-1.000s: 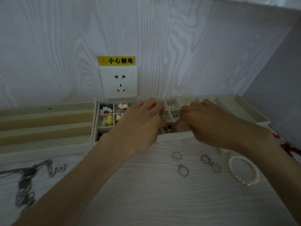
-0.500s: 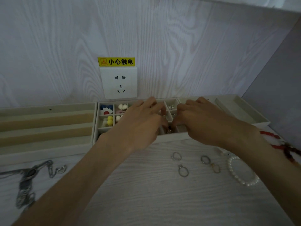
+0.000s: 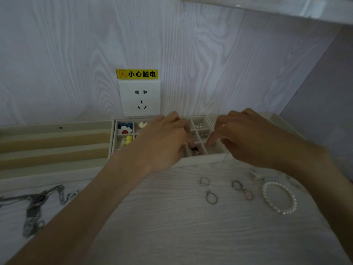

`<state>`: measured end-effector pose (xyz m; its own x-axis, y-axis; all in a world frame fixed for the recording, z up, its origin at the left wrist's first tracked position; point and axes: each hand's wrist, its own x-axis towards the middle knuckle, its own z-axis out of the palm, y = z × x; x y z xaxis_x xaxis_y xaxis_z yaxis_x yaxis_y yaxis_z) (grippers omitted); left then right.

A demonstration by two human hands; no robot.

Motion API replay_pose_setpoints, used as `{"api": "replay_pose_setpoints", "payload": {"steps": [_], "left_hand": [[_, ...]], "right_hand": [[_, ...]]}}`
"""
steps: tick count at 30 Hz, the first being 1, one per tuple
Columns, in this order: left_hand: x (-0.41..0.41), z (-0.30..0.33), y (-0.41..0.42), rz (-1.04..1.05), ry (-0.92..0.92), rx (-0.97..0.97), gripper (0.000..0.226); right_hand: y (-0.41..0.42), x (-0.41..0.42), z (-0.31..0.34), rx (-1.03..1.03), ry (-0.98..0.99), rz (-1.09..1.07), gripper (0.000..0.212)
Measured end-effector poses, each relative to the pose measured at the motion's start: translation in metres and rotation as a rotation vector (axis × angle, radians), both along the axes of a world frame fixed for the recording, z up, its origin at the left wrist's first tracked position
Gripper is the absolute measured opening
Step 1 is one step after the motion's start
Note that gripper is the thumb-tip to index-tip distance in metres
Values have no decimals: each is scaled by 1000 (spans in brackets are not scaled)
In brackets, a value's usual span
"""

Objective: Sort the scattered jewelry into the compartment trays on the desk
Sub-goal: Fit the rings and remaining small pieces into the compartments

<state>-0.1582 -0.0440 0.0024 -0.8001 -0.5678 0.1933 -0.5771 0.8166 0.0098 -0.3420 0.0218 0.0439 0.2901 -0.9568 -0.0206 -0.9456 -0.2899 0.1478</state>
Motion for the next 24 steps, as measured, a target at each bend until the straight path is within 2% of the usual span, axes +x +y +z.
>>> {"api": "replay_pose_setpoints", "payload": {"steps": [6,13,17,24], "left_hand": [[8,12,26,4,134,103,34],[0,-3,79,0,20,234,35],[-5,-12,102,30,-47,168,36],[7,-19,121,28,8,44,29]], "right_hand": [[38,-20,2,58,-83,-48,27],[74,-23,-23,81,-114,-138,26],[99,-23,-32,-11,-91,-135,26],[110,-15,-56,-210,-72,-180,20]]}}
